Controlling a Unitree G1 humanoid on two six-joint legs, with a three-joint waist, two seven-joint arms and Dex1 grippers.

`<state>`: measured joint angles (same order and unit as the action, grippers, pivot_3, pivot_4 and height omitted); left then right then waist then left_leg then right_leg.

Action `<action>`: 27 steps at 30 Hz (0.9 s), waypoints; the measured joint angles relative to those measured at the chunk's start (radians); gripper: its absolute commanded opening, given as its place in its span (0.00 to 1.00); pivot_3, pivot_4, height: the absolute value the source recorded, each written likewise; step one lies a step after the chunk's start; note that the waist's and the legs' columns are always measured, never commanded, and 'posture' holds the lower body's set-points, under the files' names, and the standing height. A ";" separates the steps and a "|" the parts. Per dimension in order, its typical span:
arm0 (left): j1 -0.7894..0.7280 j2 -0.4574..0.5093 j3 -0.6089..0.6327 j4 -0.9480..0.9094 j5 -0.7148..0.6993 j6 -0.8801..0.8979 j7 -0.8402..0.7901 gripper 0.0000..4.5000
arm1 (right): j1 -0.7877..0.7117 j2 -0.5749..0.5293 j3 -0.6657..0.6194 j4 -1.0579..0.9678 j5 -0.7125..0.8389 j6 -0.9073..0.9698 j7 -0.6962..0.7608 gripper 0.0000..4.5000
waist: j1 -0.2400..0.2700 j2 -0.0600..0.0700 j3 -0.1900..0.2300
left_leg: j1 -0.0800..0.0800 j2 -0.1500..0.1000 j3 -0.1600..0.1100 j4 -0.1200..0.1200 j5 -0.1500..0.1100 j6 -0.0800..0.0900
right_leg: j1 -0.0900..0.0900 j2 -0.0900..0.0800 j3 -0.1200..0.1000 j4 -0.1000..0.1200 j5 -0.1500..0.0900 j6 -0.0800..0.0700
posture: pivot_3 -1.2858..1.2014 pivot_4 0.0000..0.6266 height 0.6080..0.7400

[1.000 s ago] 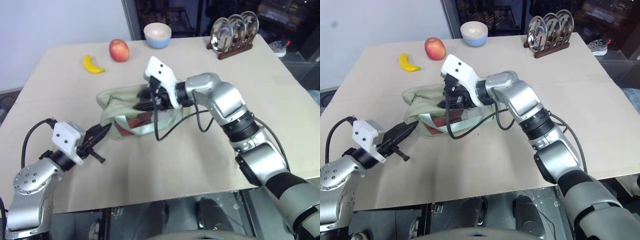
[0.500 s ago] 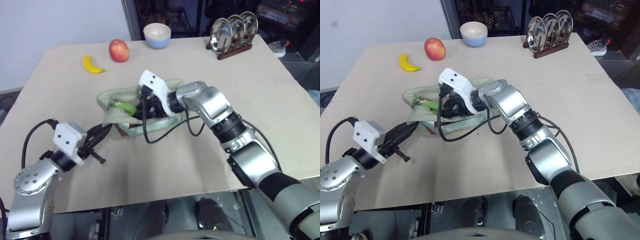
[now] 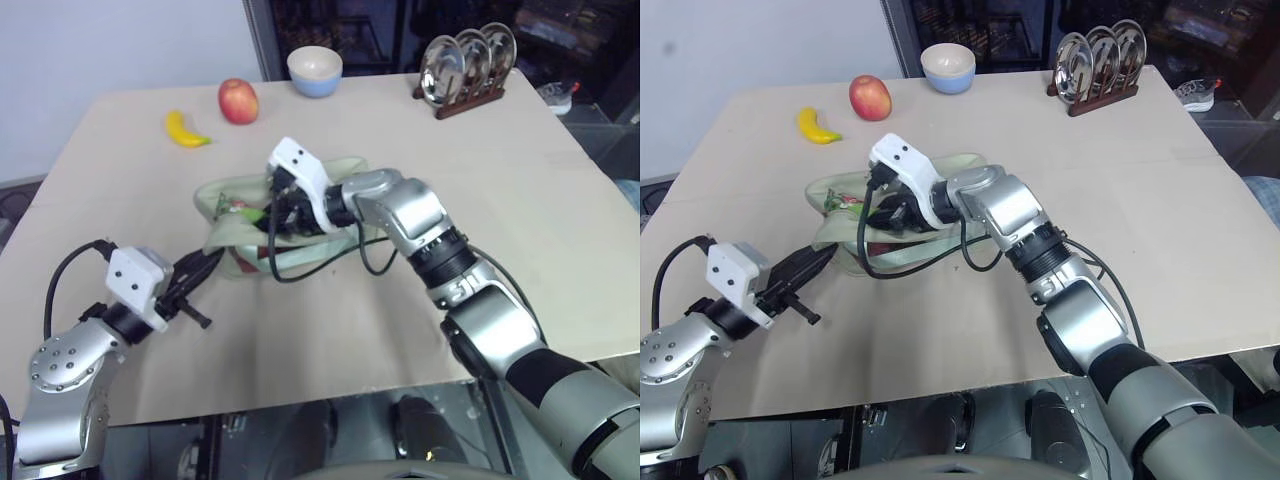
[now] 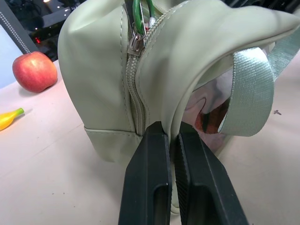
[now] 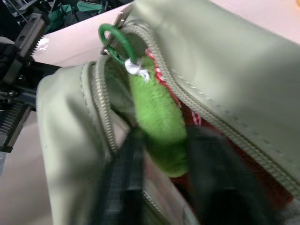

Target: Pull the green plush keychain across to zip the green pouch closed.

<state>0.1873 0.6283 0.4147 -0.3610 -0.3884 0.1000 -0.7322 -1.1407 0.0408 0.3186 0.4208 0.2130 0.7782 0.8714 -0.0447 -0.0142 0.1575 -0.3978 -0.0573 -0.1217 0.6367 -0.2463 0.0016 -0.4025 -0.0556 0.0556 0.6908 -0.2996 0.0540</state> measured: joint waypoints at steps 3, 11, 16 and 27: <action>-0.008 0.000 -0.002 0.002 0.007 0.005 0.010 0.00 | 0.000 -0.034 -0.001 -0.048 0.003 0.001 0.017 0.02 | 0.000 0.000 0.000 | 0.000 0.000 0.000 0.000 0.000 0.000 | 0.000 0.000 0.000 0.000 0.000 0.000 | 0.52 0.24 1.00; -0.027 0.008 -0.008 0.020 0.031 0.028 0.040 0.00 | -0.042 -0.109 -0.035 -0.166 0.045 0.020 0.030 0.02 | 0.000 0.000 0.000 | 0.000 0.000 0.000 0.000 -0.001 0.002 | -0.001 0.000 0.000 0.001 0.000 0.000 | 0.52 0.24 1.00; -0.029 0.016 -0.022 0.020 0.039 0.027 0.052 0.00 | -0.065 -0.112 -0.062 -0.171 0.046 -0.011 -0.019 0.02 | 0.002 0.000 0.000 | 0.000 0.000 0.000 0.000 -0.001 0.002 | -0.001 -0.001 0.000 0.002 0.000 0.000 | 0.52 0.24 1.00; -0.024 0.016 -0.031 0.024 0.051 0.030 0.089 0.00 | -0.082 -0.234 -0.045 -0.132 -0.104 -0.254 -0.118 0.02 | 0.004 0.000 0.000 | 0.000 -0.001 0.000 0.000 -0.001 0.002 | -0.001 -0.001 -0.001 0.002 0.000 0.000 | 0.52 0.24 1.00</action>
<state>0.1630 0.6443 0.3838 -0.3367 -0.3370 0.1298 -0.6437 -1.2224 -0.1935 0.2740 0.2887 0.1091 0.5242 0.7539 -0.0407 -0.0138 0.1577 -0.3981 -0.0582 -0.1213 0.6372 -0.2475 0.0039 -0.4035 -0.0567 0.0550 0.6926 -0.2996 0.0540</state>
